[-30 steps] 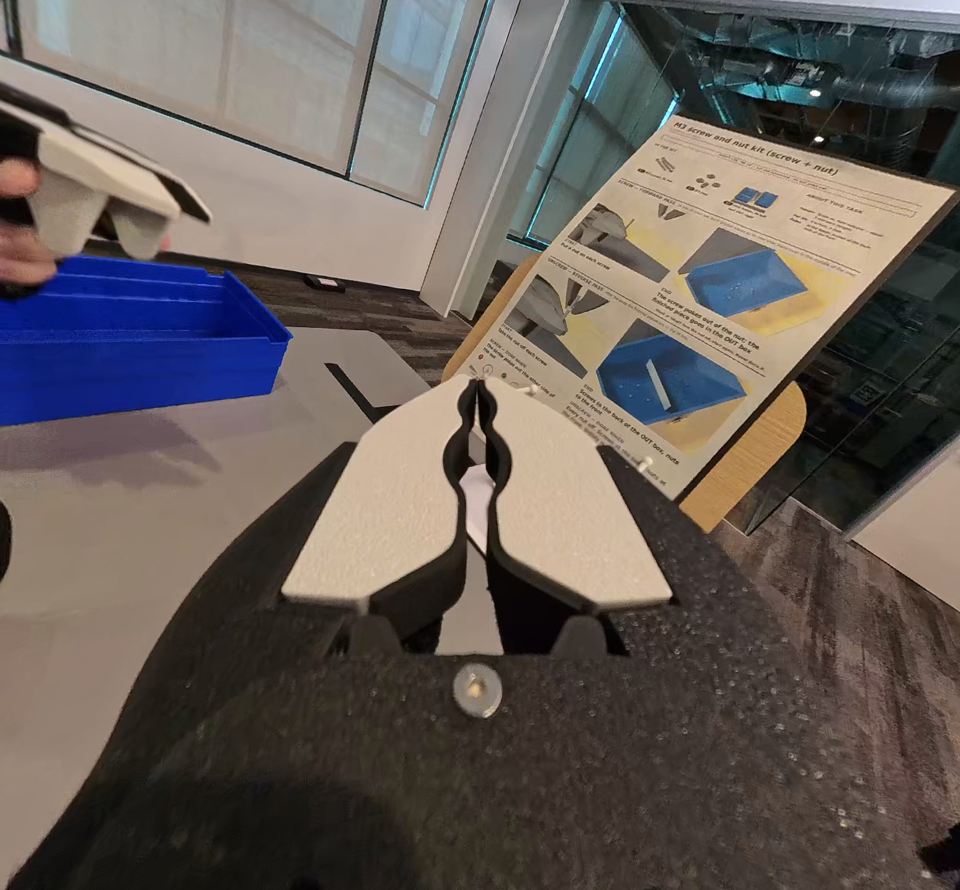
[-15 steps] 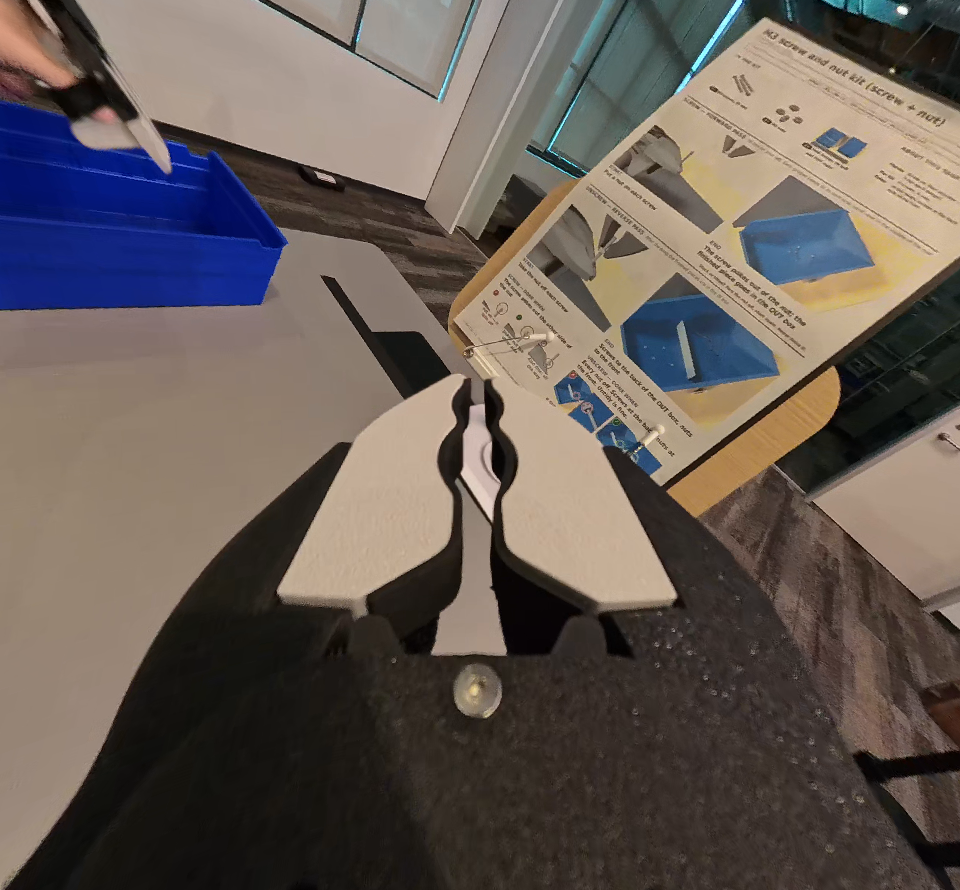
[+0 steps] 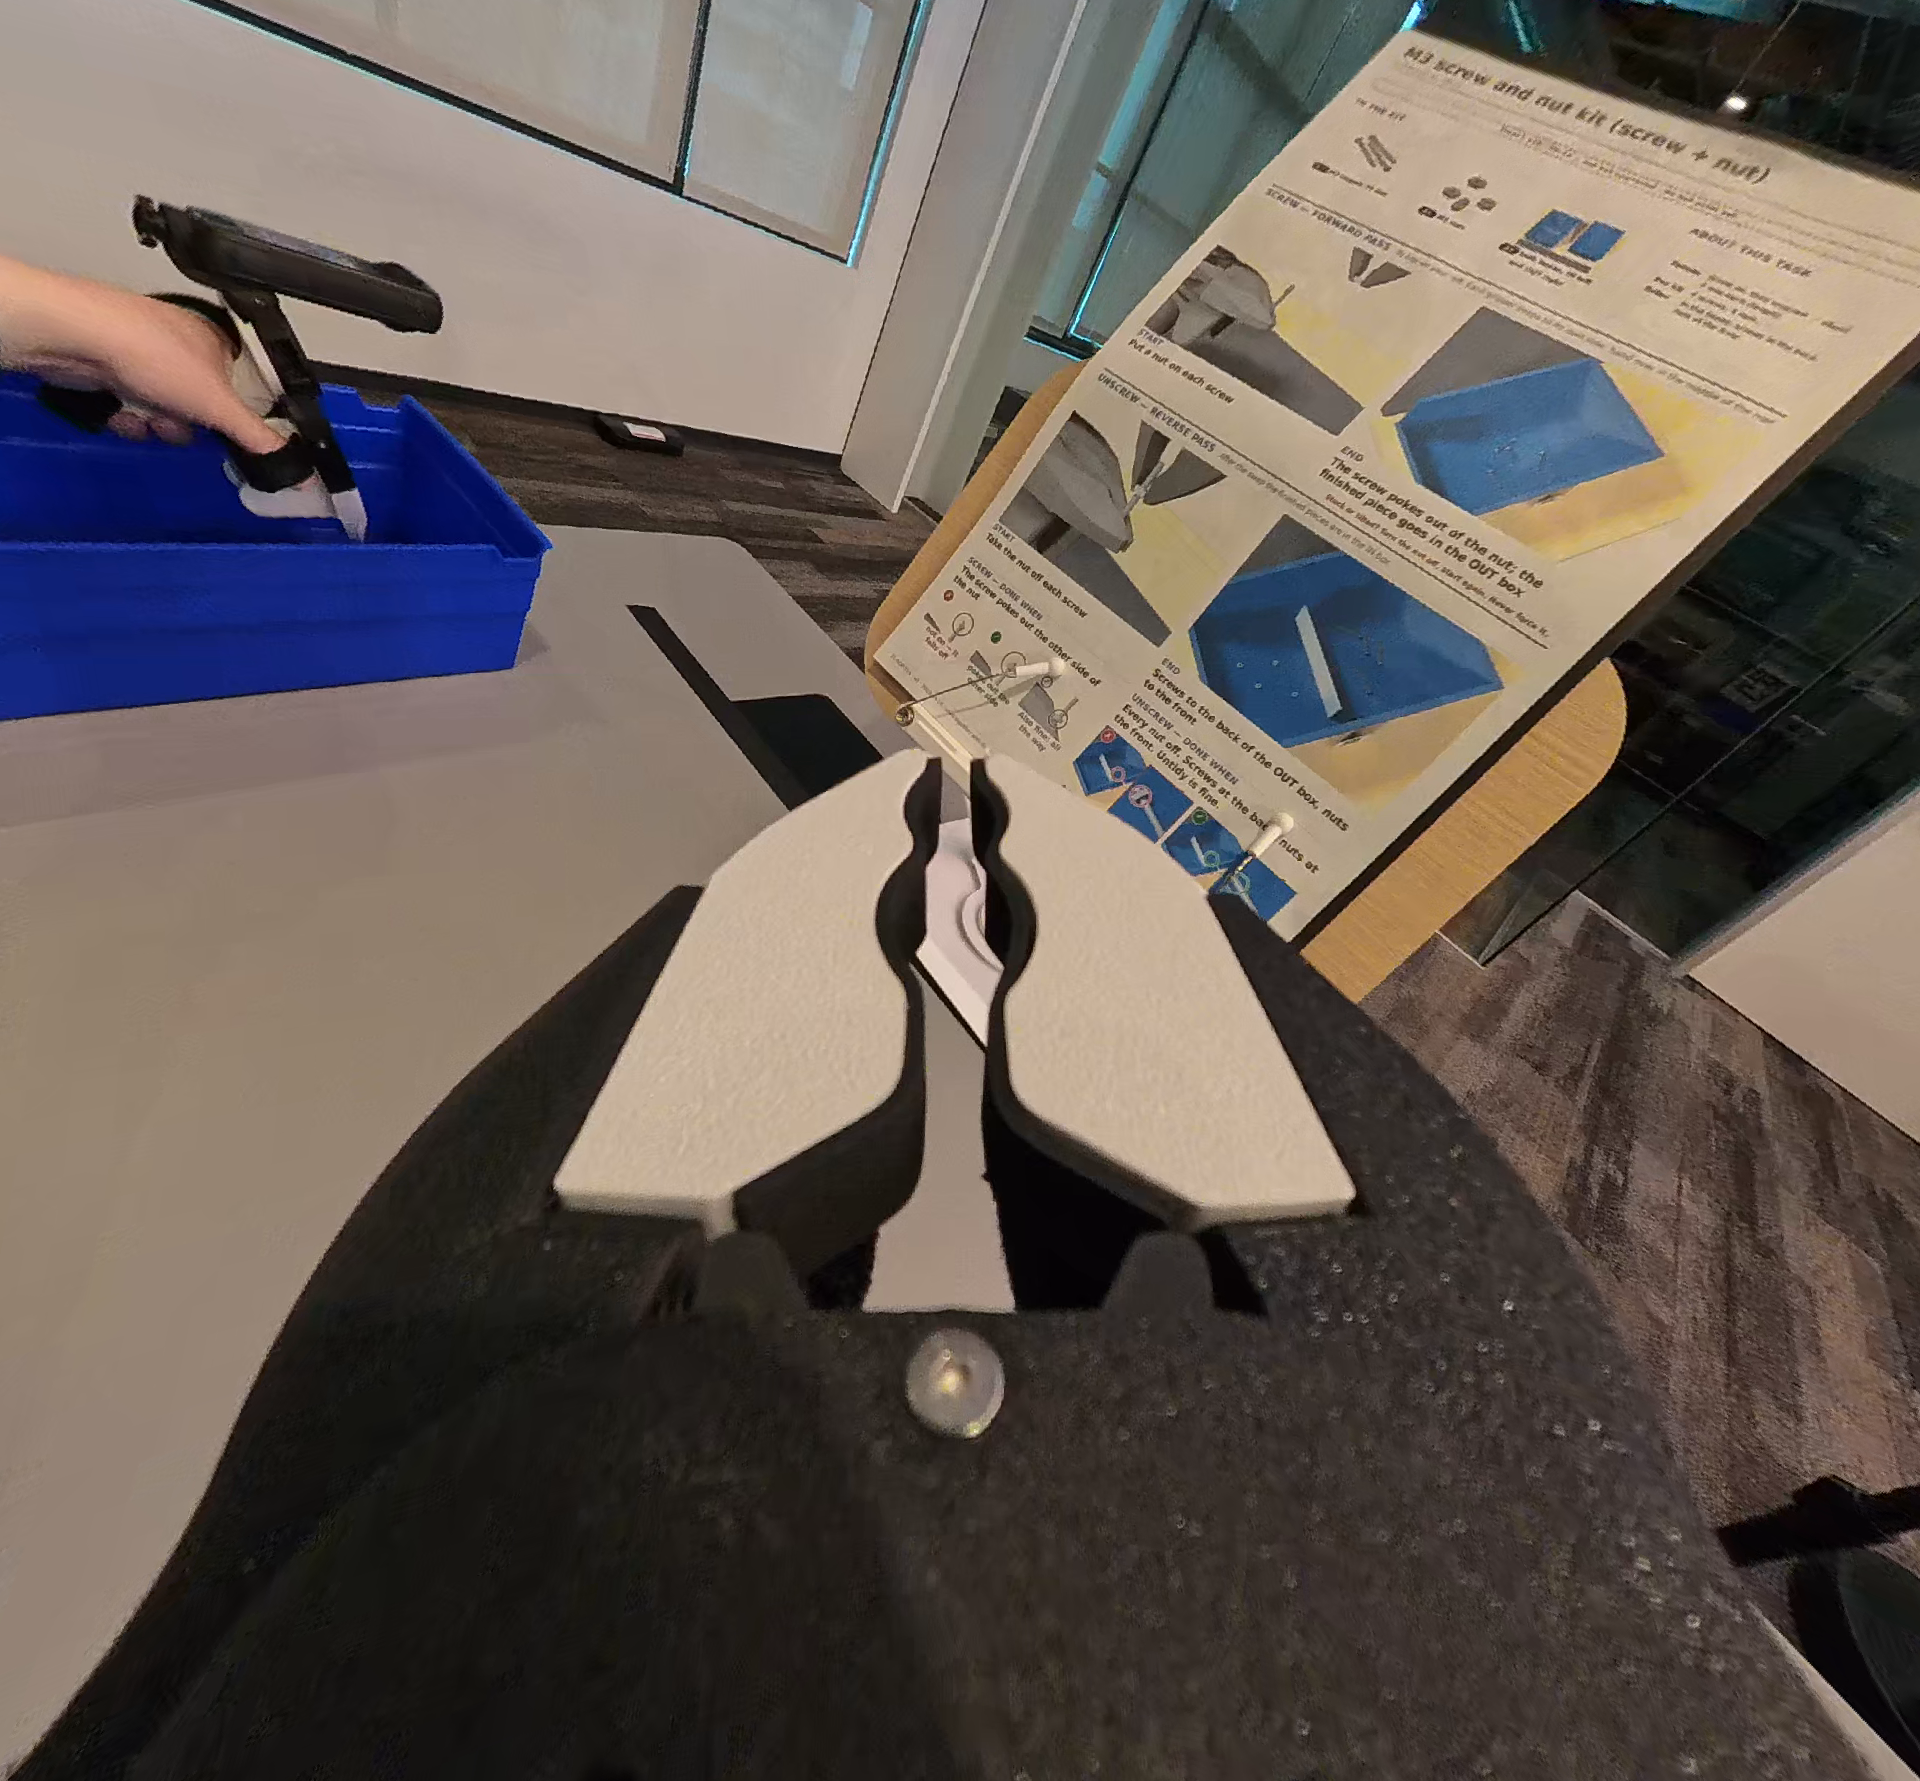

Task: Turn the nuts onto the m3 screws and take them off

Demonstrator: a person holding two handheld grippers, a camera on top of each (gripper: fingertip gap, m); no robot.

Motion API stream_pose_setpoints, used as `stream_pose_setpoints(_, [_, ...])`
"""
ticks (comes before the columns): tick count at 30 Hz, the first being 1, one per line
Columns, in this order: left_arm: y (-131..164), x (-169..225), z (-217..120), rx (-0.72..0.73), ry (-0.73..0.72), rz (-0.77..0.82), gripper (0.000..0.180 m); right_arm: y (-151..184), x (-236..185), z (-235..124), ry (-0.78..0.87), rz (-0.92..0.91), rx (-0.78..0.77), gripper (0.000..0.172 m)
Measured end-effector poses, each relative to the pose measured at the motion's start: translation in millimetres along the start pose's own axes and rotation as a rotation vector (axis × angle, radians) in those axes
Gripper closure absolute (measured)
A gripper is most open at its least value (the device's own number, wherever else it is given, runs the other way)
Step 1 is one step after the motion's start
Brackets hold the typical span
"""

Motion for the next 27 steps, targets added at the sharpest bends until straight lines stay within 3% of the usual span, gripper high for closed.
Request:
stream_pose_setpoints(1, [0.3,-0.8,1.5,0.0,0.004,-0.004,0.178,-0.3,0.2,0.5,0.0,-0.004,-0.001,0.166])
stream_pose_setpoints(27, [1.0,0.1,24.5,-0.068,-0.055,0.039,0.177,-0.5,-3.4,5.9,-0.004,-0.038,-0.044,0.167])
Point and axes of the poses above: each gripper's, where its closed fingertips meet, z out along the fingers, y out of its underside, x = y × z across the jaws, the point moved 10 cm from there along -z, back along the fingers, and after that the axes turned 2 degrees about -y, right-handed, at the moved point
